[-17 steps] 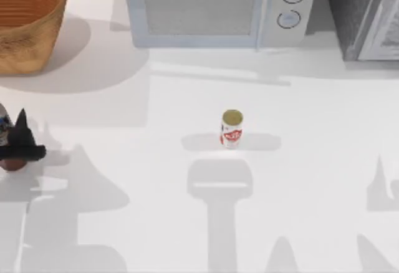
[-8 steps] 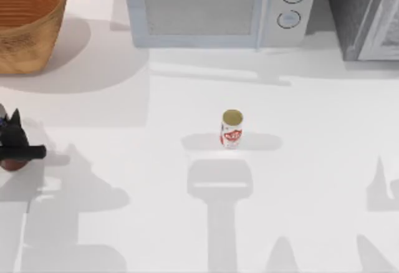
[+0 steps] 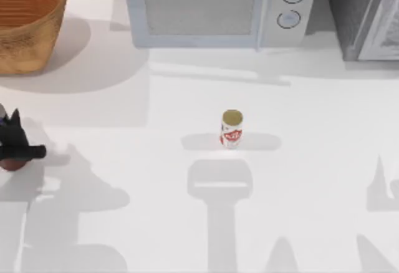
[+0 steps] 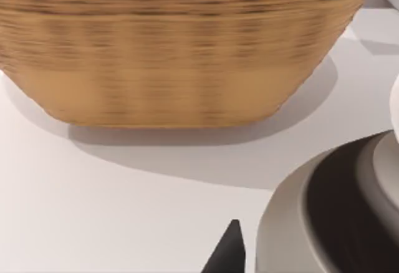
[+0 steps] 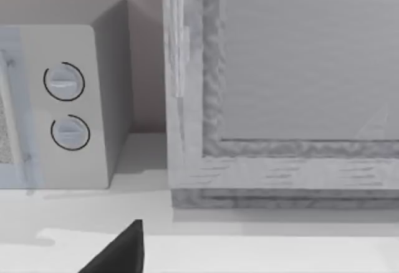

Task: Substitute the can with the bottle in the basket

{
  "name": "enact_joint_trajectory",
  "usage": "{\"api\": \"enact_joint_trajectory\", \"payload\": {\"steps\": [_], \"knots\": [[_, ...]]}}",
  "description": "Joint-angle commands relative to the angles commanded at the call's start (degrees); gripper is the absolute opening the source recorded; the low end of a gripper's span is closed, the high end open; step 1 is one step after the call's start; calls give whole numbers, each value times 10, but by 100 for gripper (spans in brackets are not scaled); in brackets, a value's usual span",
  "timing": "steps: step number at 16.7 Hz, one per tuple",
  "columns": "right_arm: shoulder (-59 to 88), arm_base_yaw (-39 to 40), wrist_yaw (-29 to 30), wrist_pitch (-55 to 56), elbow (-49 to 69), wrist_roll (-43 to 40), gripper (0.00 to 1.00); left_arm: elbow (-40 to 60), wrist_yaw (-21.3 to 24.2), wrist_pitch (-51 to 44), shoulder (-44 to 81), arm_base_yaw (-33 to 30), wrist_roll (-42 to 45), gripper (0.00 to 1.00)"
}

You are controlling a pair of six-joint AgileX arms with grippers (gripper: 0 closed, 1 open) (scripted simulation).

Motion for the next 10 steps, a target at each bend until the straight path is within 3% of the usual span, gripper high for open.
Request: {"api": "enact_joint_trajectory", "payload": {"steps": [5,10], "knots": [[0,0,0,0,0,0,100,81,-22,-76,-48,56,25,0],[0,0,0,0,0,0,100,288,-43,-271,-107,125,55,0]]}}
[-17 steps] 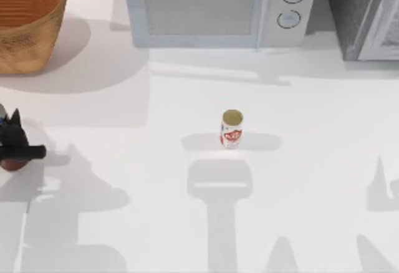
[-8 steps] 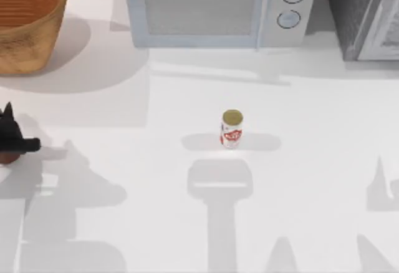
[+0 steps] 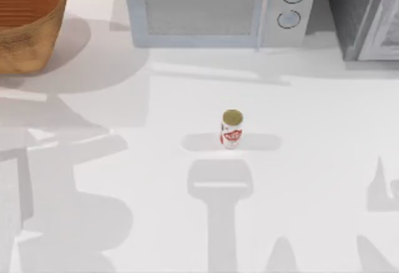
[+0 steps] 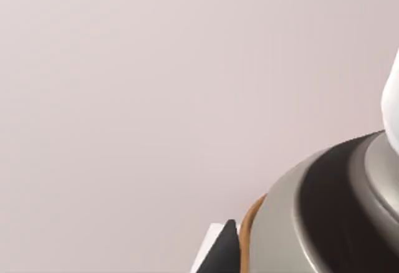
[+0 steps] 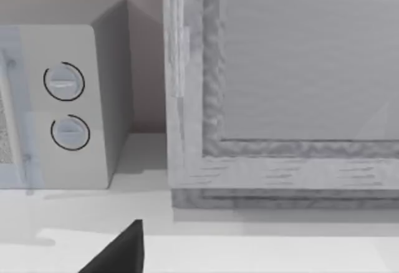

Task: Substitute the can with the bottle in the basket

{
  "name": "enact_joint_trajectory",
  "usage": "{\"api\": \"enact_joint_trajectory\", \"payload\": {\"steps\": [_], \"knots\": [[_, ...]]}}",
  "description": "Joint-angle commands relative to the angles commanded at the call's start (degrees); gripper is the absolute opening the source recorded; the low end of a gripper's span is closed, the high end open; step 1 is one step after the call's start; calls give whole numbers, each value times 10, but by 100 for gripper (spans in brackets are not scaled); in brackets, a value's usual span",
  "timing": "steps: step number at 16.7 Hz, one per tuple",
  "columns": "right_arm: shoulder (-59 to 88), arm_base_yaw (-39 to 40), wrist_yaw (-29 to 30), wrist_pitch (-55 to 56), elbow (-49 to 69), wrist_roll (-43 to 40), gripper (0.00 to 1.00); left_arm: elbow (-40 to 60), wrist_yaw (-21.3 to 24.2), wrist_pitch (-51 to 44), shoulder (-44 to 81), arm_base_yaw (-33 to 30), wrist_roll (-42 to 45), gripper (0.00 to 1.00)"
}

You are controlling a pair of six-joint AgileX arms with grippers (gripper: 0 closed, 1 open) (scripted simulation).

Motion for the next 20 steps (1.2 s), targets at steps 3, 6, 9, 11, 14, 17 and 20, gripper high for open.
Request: {"api": "enact_joint_trajectory", "payload": {"steps": [3,6,9,11,14,17,20], "knots": [[0,0,0,0,0,0,100,127,4,-147,-19,10,5,0],[0,0,0,0,0,0,100,237,20,-315,-25,-6,-2,0],[0,0,0,0,0,0,100,326,45,-444,-24,-39,-18,0],[0,0,0,0,0,0,100,370,62,-503,-21,-62,-30,0],[0,0,0,0,0,0,100,403,79,-545,-17,-85,-42,0],[0,0,0,0,0,0,100,405,80,-547,-16,-87,-43,0],[0,0,0,0,0,0,100,404,79,-544,-16,-84,-42,0]]}}
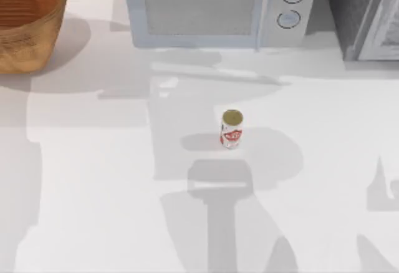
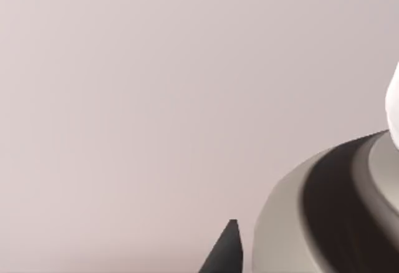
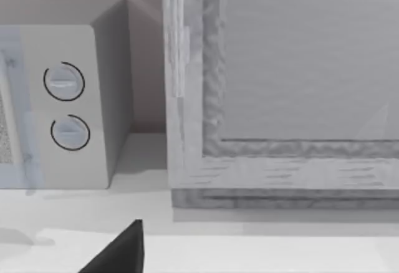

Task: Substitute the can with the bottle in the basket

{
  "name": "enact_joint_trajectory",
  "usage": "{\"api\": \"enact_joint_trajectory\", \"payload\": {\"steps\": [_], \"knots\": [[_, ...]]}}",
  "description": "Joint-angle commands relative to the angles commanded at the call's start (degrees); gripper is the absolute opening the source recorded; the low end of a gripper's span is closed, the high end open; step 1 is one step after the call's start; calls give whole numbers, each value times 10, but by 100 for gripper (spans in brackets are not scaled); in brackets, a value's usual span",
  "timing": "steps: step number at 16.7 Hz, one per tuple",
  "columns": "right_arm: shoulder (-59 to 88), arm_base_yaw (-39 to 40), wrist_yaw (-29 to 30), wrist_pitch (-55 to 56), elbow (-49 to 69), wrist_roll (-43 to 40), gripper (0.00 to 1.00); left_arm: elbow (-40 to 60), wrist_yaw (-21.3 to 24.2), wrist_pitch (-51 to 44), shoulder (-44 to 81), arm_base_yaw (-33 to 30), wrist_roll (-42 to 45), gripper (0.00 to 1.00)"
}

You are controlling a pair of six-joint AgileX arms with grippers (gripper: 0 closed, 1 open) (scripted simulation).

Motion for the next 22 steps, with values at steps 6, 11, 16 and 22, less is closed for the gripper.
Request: {"api": "enact_joint_trajectory", "payload": {"steps": [6,11,16,22], "knots": [[0,0,0,0,0,0,100,32,-9,64,101,-14,-4,0],[0,0,0,0,0,0,100,36,-10,73,111,-16,-4,0],[0,0,0,0,0,0,100,36,-10,73,111,-16,-4,38],[0,0,0,0,0,0,100,36,-10,73,111,-16,-4,83]]}}
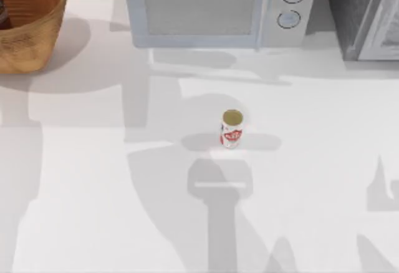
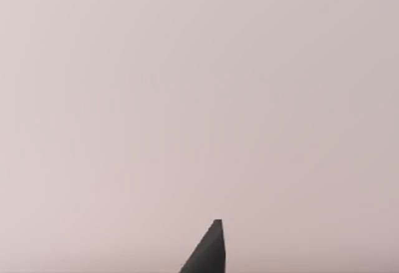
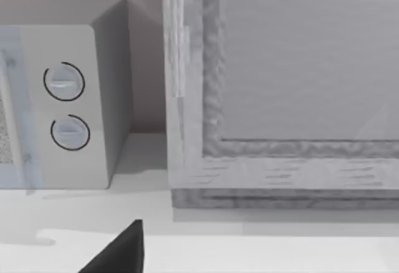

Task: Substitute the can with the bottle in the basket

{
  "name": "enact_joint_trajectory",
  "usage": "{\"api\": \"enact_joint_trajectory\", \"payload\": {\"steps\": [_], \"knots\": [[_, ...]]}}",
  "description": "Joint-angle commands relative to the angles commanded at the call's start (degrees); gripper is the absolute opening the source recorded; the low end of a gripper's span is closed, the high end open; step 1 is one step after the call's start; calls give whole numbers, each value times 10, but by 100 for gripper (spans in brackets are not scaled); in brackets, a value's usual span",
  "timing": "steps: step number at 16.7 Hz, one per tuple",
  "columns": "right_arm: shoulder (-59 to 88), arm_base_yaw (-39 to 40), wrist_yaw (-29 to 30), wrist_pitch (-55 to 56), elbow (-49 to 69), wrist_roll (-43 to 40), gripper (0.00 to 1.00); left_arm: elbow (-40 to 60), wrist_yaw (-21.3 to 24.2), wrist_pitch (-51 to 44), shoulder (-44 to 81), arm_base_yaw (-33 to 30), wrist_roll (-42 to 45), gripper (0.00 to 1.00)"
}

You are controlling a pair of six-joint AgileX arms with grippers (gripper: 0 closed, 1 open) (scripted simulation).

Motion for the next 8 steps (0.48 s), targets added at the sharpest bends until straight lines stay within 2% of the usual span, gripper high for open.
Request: {"api": "enact_joint_trajectory", "payload": {"steps": [2,8], "knots": [[0,0,0,0,0,0,100,0,0,0,0,0,0,98],[0,0,0,0,0,0,100,0,0,0,0,0,0,100]]}}
